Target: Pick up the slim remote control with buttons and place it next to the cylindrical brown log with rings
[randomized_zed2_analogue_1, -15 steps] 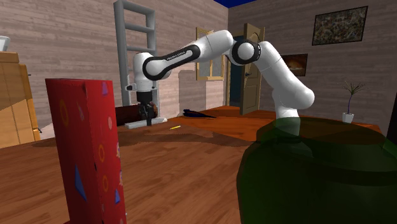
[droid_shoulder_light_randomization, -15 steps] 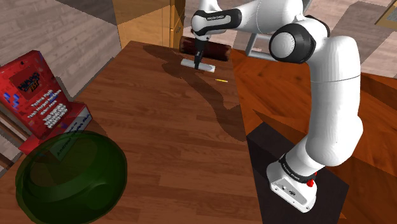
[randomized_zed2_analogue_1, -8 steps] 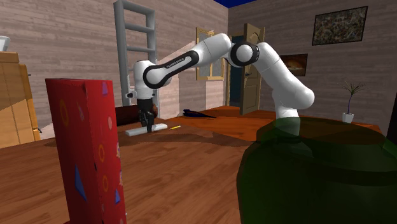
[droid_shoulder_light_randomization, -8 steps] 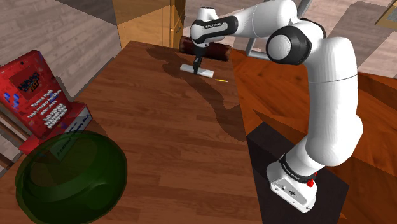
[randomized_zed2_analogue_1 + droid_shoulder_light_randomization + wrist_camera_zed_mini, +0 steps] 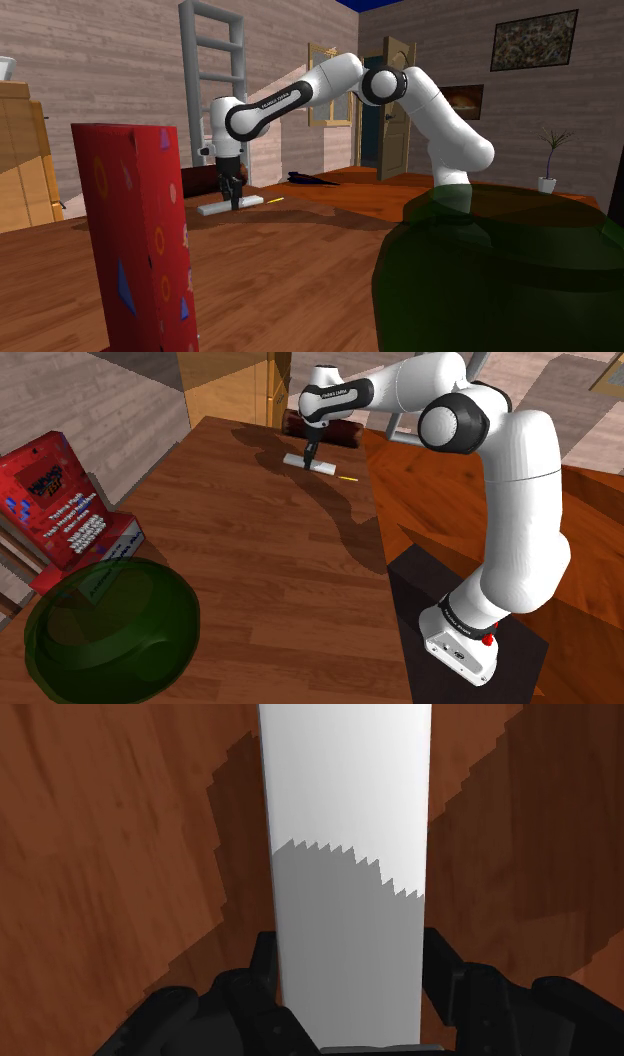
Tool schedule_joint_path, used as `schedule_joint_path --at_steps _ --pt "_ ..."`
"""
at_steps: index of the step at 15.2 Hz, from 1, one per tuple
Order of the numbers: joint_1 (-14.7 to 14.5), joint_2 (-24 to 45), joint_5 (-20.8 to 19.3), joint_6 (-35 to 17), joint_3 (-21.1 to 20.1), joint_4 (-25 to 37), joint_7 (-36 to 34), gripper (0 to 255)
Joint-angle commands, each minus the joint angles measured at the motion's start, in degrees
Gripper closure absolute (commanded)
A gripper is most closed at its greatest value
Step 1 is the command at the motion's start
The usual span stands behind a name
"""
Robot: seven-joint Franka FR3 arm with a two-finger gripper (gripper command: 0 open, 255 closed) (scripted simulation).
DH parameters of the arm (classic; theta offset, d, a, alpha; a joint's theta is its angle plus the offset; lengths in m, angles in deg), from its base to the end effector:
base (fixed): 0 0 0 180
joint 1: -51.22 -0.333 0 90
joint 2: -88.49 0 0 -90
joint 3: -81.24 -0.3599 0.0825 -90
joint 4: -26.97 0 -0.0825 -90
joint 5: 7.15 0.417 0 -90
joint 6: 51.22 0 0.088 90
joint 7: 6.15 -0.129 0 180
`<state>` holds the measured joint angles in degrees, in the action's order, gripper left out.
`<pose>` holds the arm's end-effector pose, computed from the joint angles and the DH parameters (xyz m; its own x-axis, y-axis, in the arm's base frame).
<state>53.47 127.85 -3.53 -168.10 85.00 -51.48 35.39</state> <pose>0.7825 -0.0669 0.3077 0.8221 0.5693 -0.0016 0.5692 -0.8220 -0.0205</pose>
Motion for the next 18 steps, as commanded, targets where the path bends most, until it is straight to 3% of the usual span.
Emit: schedule_joint_path --at_steps 1,6,10,18 --pt "0.0 -0.02 0.0 -0.01 0.0 0.01 0.0 0" --pt "0.0 -0.01 0.0 -0.01 0.0 0.01 0.0 0" --pt "0.06 -2.37 -0.21 5.86 0.14 3.52 -0.15 0" --pt "0.06 -2.37 -0.21 5.86 0.14 3.52 -0.15 0"
